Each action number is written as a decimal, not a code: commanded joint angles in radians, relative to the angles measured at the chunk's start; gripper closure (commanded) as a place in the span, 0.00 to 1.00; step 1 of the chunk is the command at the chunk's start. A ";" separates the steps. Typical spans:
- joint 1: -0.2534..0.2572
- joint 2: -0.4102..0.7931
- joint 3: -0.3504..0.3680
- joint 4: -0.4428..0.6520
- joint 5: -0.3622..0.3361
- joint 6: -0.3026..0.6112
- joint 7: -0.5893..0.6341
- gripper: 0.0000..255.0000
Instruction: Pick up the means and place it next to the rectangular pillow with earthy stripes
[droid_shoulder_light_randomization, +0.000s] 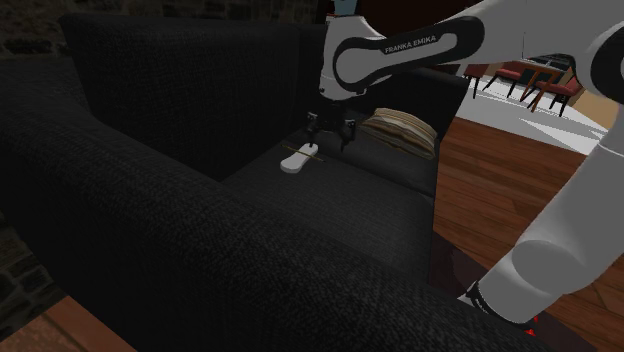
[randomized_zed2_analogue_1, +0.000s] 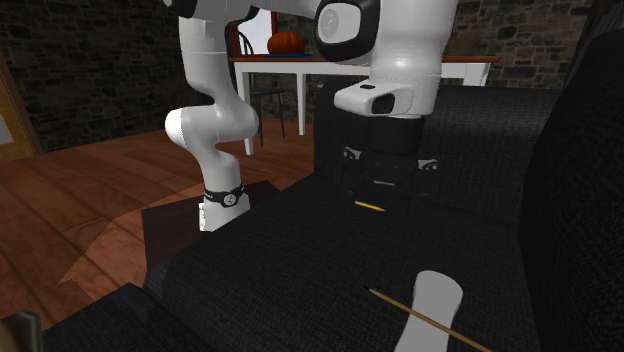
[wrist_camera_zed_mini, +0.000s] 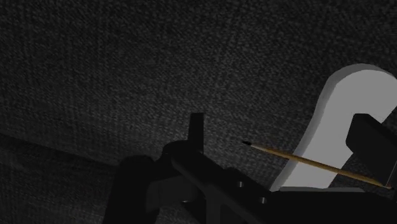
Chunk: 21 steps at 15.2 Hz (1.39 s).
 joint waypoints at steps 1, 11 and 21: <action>0.004 0.083 -0.005 0.070 -0.024 0.009 0.066 0.00; 0.056 0.430 -0.069 0.417 -0.091 0.009 0.285 0.00; 0.057 0.460 -0.076 0.374 -0.103 0.082 0.292 0.00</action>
